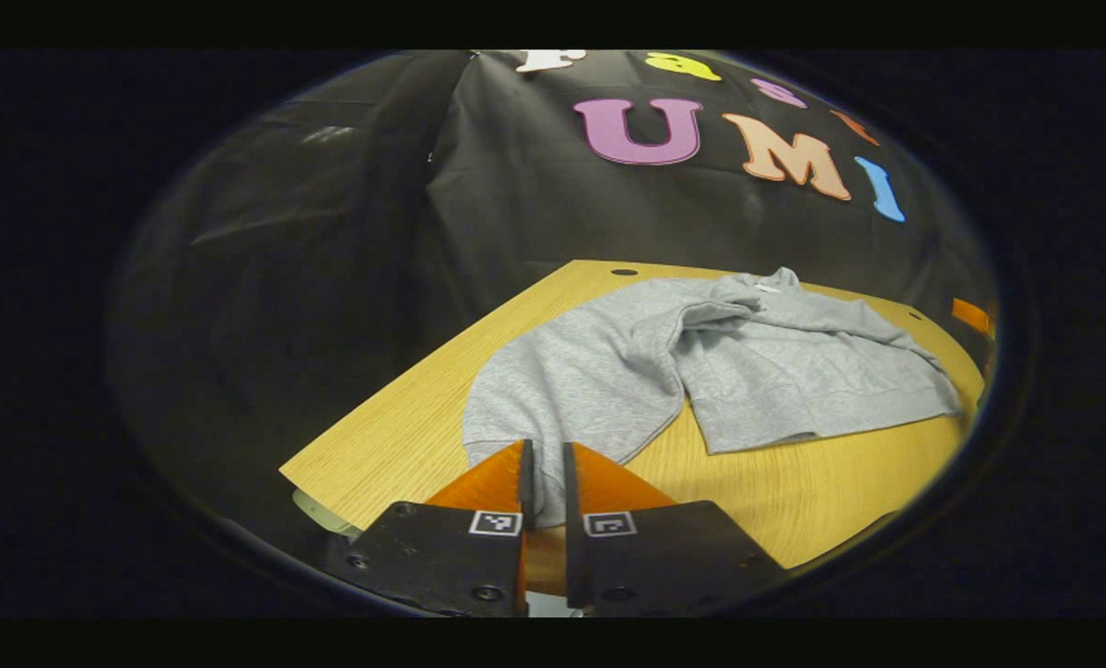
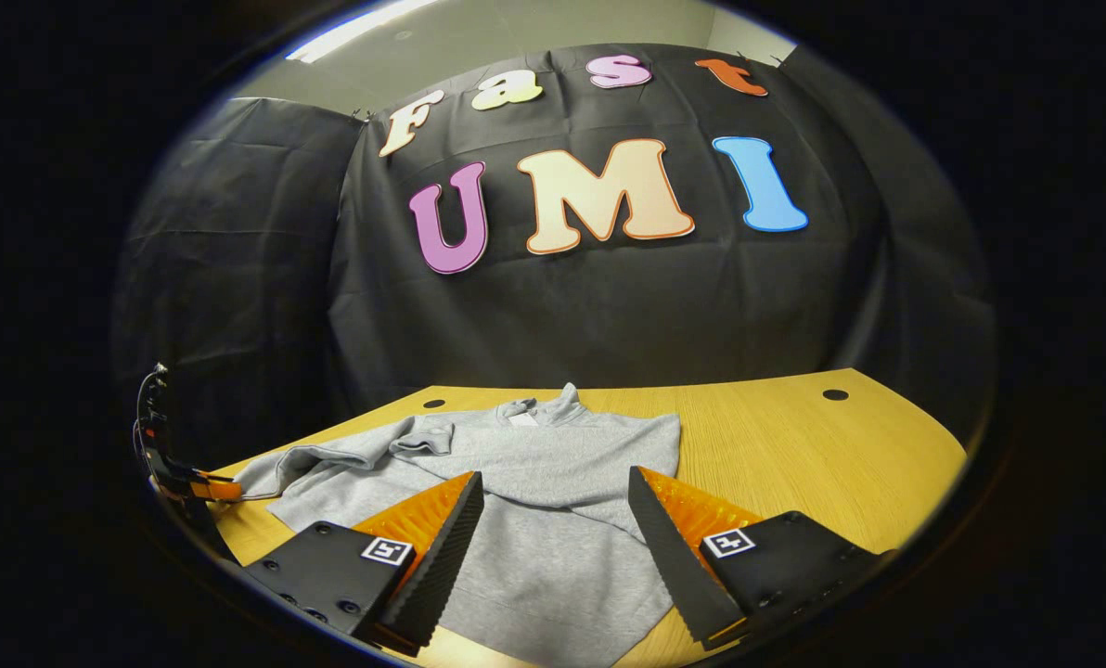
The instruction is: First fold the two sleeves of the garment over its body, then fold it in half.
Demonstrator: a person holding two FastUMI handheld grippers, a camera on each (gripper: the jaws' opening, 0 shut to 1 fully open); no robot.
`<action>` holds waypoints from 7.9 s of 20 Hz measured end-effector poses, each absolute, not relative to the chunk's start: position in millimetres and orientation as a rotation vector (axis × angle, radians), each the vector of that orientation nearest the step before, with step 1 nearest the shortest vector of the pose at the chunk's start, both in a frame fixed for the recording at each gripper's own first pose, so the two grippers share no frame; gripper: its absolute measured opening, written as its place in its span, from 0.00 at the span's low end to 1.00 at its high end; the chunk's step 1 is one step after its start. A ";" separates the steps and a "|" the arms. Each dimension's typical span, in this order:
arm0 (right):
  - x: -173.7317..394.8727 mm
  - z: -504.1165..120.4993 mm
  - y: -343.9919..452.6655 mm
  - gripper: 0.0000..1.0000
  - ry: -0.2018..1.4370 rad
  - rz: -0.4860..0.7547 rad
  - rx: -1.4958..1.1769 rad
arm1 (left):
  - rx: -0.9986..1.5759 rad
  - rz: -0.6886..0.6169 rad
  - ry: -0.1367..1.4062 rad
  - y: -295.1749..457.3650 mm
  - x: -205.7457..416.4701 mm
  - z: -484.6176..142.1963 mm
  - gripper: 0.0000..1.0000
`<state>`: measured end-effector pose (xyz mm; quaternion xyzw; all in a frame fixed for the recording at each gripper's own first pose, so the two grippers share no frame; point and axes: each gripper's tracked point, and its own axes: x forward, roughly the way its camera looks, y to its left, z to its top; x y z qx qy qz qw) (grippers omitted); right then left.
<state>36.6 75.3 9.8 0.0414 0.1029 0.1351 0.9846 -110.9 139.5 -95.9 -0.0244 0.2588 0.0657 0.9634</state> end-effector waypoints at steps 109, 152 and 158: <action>-59.7 -104.9 71.8 0.38 0.674 0.137 0.034 | 0.057 -0.318 0.624 -21.0 -77.3 -94.2 0.65; 102.1 8.2 82.9 0.02 0.482 0.228 0.011 | -0.096 -0.413 0.408 -70.4 68.9 26.0 0.00; 148.5 -12.2 73.9 0.02 0.539 0.206 0.013 | -0.128 -0.353 0.432 -76.6 124.5 5.4 0.00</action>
